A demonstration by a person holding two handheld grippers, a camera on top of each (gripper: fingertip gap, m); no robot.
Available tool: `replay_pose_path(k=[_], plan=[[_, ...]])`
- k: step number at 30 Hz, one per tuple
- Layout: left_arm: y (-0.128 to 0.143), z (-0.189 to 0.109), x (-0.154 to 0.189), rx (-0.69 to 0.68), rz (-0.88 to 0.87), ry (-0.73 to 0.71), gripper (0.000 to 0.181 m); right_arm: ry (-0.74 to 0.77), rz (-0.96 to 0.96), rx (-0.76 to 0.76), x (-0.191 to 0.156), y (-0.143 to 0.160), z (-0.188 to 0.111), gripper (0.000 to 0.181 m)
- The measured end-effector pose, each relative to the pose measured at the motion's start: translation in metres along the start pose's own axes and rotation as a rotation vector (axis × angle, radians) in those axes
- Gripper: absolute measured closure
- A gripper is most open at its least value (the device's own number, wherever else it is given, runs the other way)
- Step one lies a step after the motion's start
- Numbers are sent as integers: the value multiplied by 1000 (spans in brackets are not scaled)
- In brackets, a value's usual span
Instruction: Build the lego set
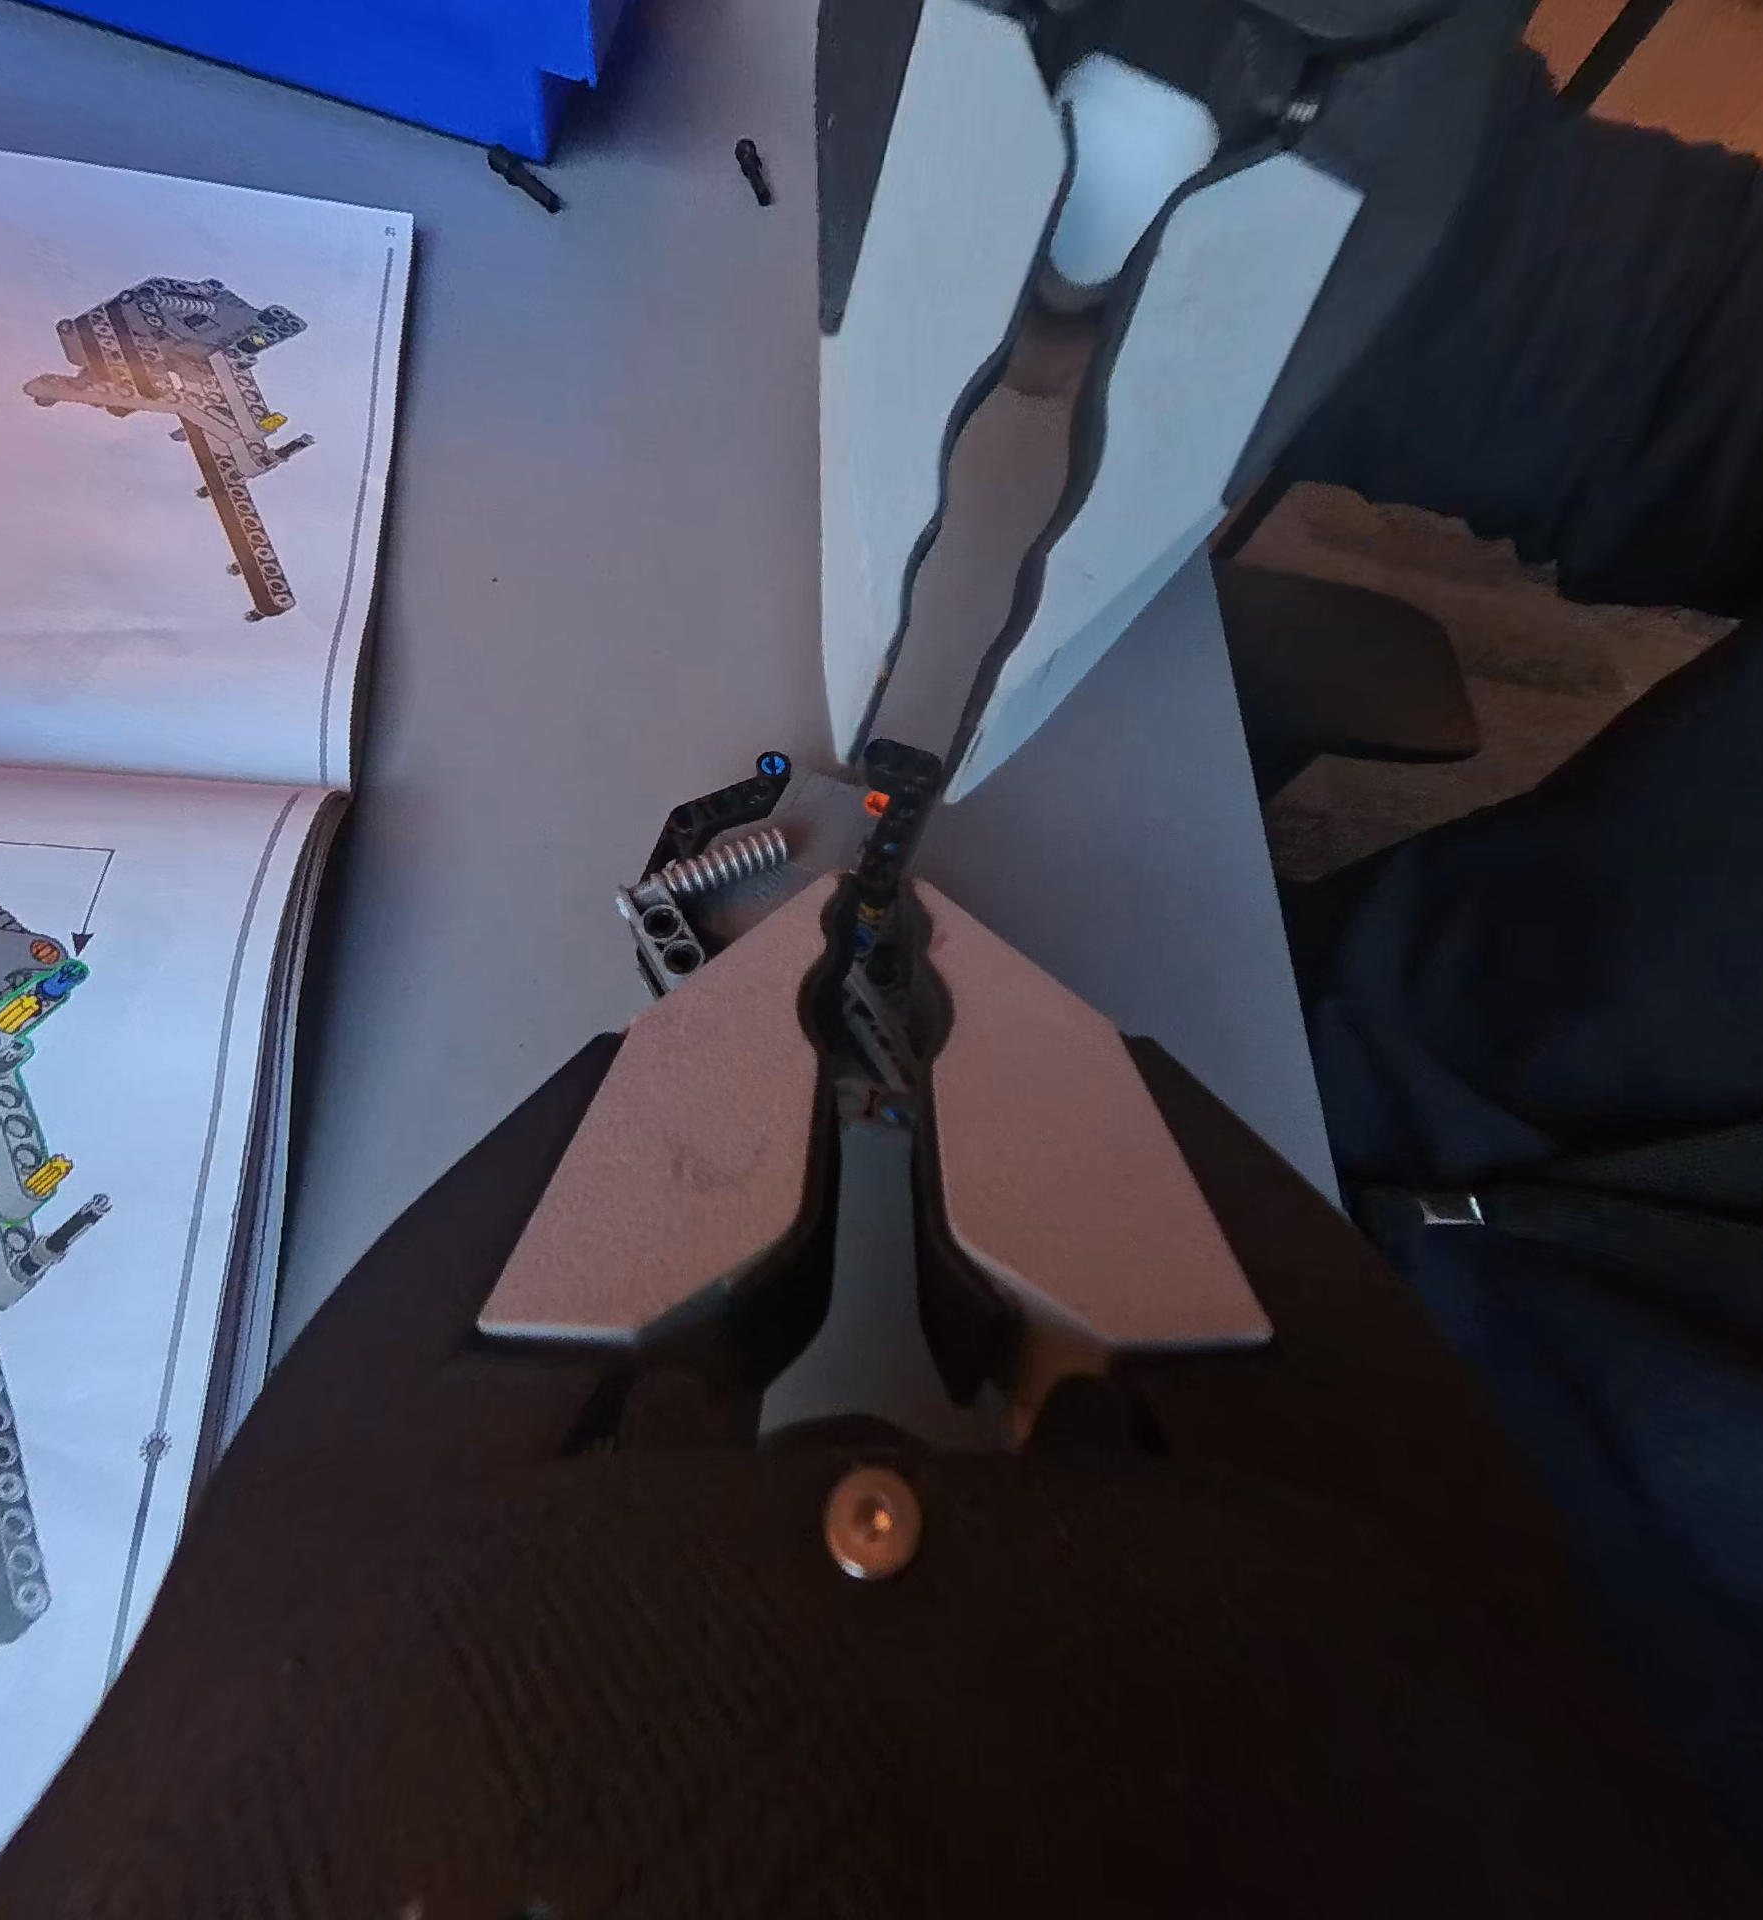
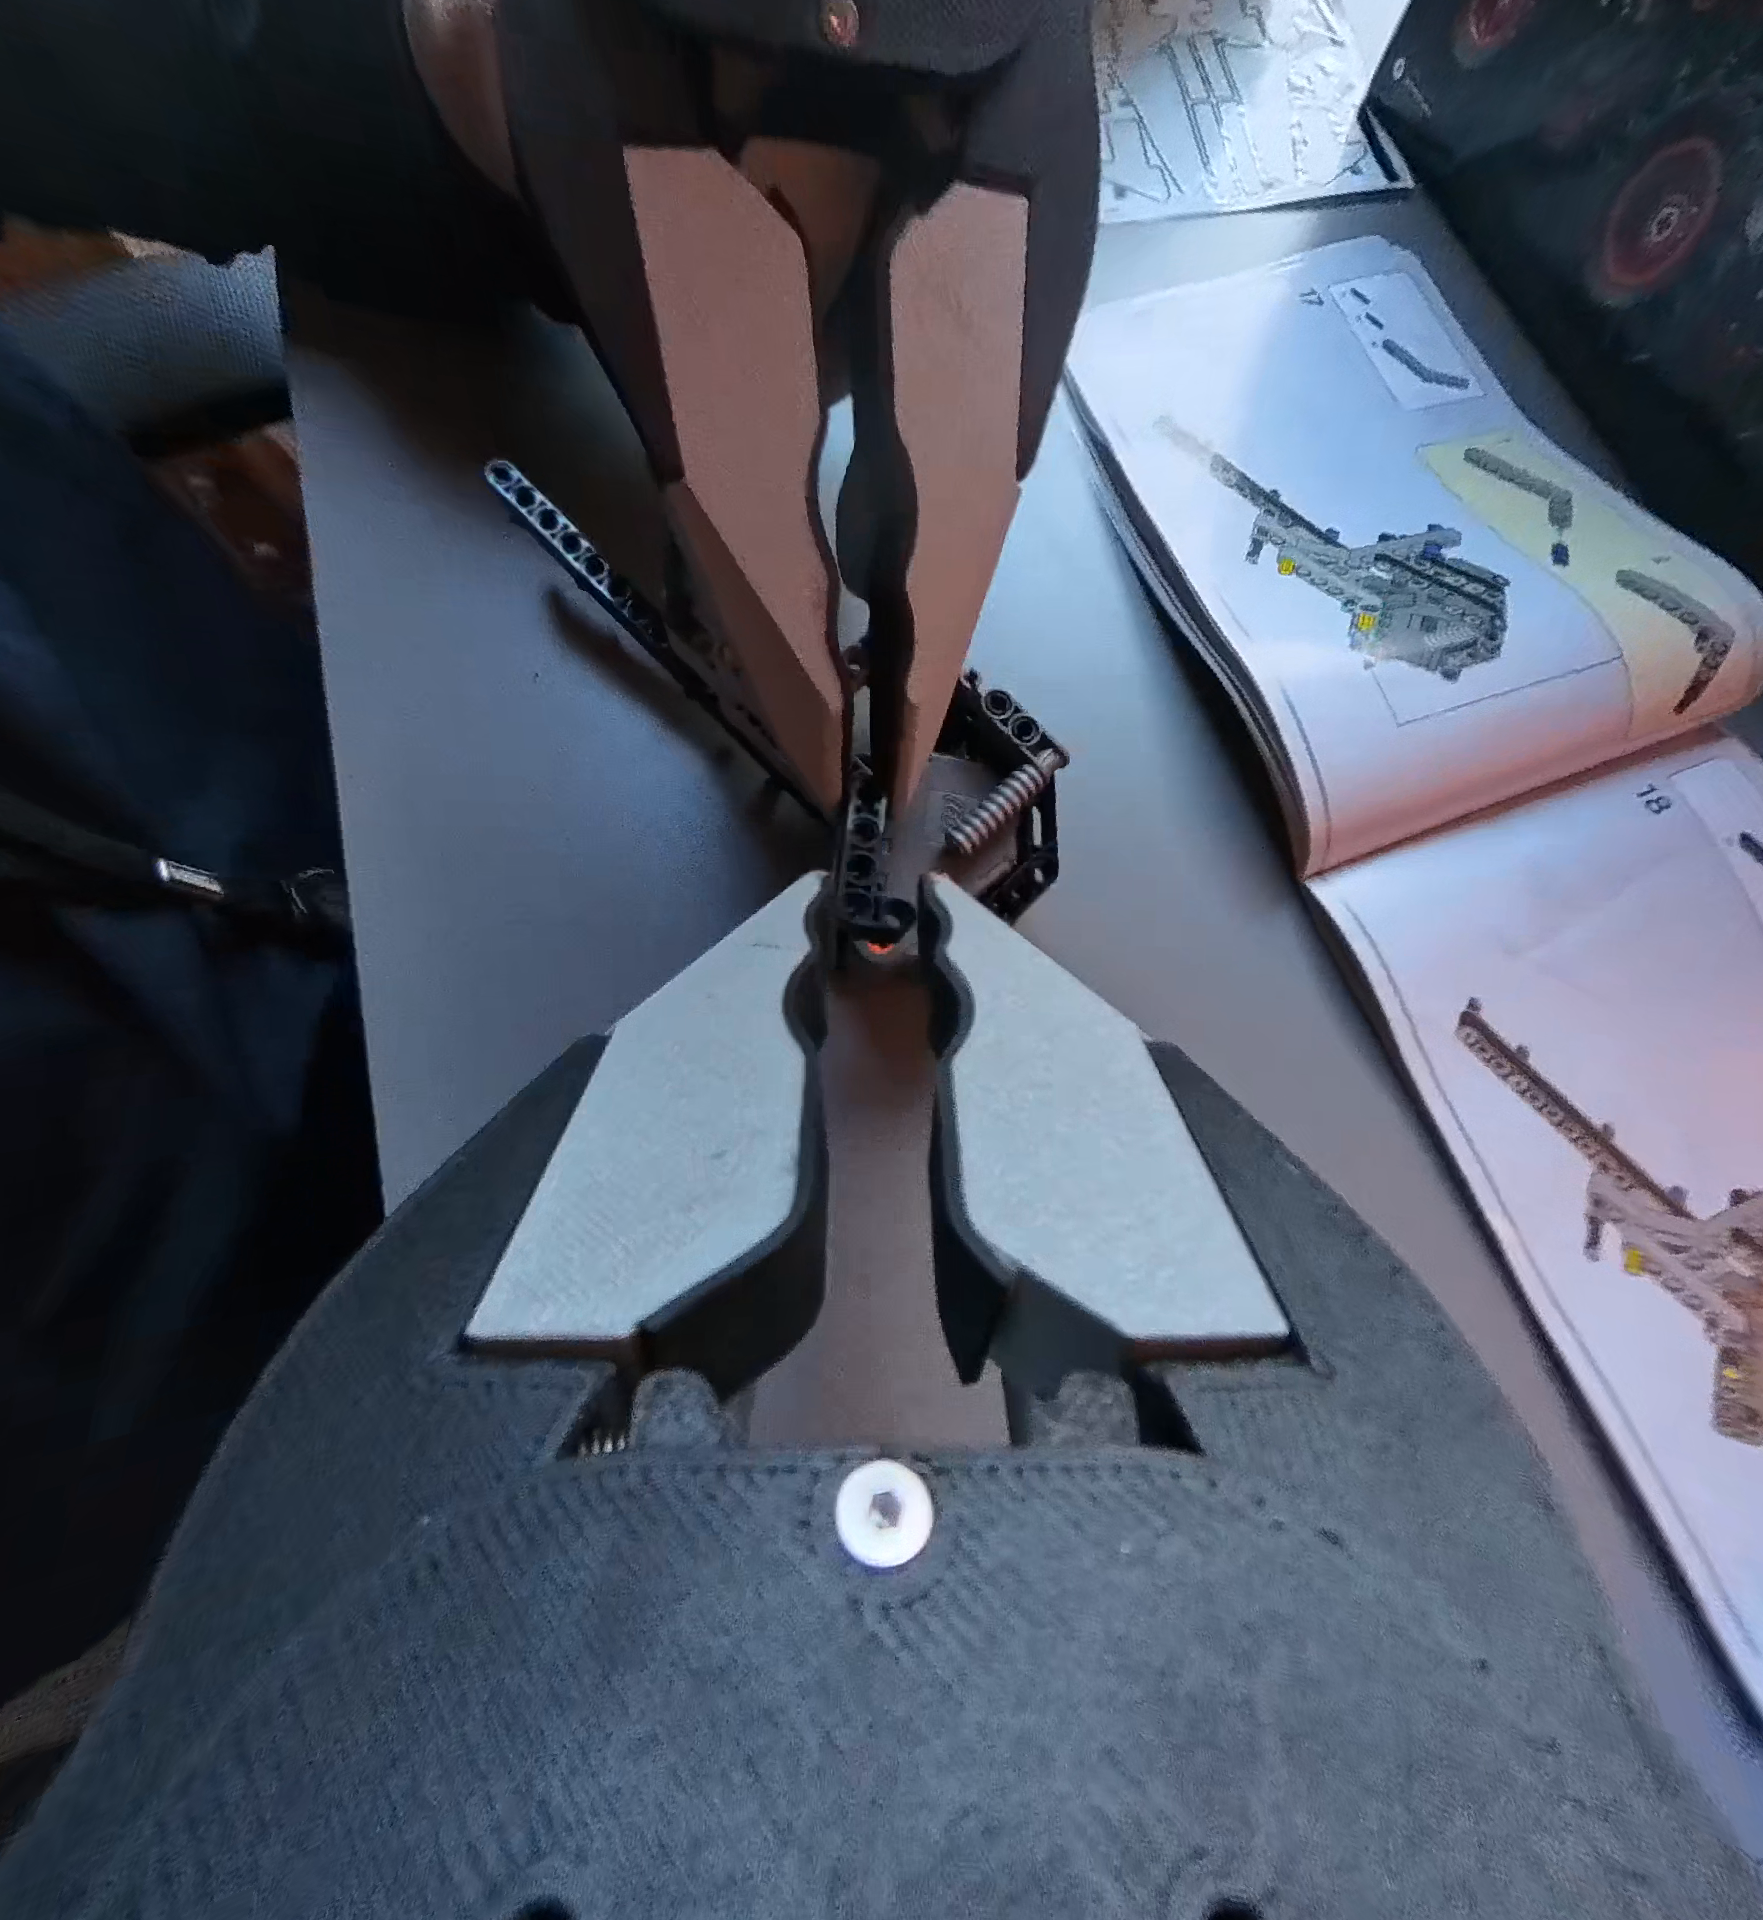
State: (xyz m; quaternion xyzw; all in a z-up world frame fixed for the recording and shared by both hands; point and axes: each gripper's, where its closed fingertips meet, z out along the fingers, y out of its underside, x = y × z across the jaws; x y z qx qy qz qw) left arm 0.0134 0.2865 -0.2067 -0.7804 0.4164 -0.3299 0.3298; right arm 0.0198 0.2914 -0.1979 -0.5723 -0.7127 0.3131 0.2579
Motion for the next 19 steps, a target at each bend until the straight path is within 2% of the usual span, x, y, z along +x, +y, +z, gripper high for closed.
replay_pose_path(k=[3, 9, 15, 19], plan=[[0, 0, 0, 0, 0, -1, 177, -6, -31, -62, -1, 0, 1, 181], [0, 0, 1, -2, 0, 0, 176, -27, -31, -159, -1, 3, -1, 180], [0, 0, 1, -5, 5, -5, 177, -67, -16, -173, -4, -1, -1, 171], [0, 0, 1, -5, 6, -6, 177, -66, -8, -190, -4, 2, 3, 174]])
